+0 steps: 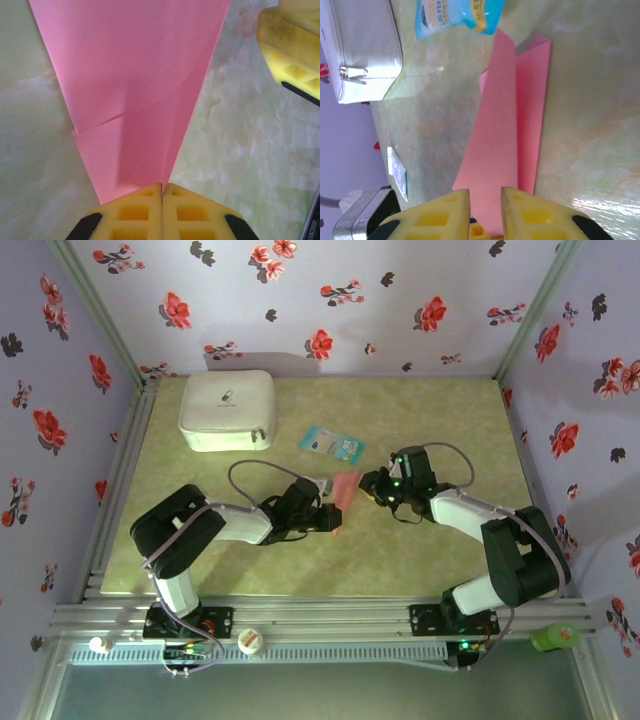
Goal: Fold a paper plane with a square sheet of paper (pick it up from the middle)
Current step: Fold the wing for the fifth time at the center of the table.
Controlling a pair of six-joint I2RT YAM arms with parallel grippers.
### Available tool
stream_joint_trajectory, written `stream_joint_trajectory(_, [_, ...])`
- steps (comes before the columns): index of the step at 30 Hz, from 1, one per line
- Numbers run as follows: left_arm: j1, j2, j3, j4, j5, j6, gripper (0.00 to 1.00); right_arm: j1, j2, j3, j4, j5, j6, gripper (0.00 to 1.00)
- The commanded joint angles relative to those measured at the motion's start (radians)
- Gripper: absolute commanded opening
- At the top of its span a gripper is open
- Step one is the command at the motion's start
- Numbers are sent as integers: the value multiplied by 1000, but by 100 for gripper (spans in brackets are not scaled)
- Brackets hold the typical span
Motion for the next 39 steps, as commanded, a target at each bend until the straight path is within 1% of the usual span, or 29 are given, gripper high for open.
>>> stream_joint_trajectory(1, [11,23,-16,50,42,-25,0,17,33,-14,65,-58,-29,19])
stream_joint_trajectory(6, [20,43,-17,87,73,-44,0,30,69,-20,107,-76,-24,17])
stream_joint_trajectory(12, [39,71,-39,183,125,-96,0,31,85,-41,160,-87,-5,16])
stream_joint_trajectory(18, [53,94,-64,268,151,-145,0,30,119,-40,208,-119,7,14])
stream_joint_trajectory(23, [56,106,-71,293,161,-156,0,30,149,-30,227,-136,4,13])
stream_joint_trajectory(30, [63,107,-90,331,161,-174,0,28,152,-25,223,-119,-4,13])
stream_joint_trajectory(39, [85,130,-150,467,163,-236,0,24,155,-32,233,-133,-2,13])
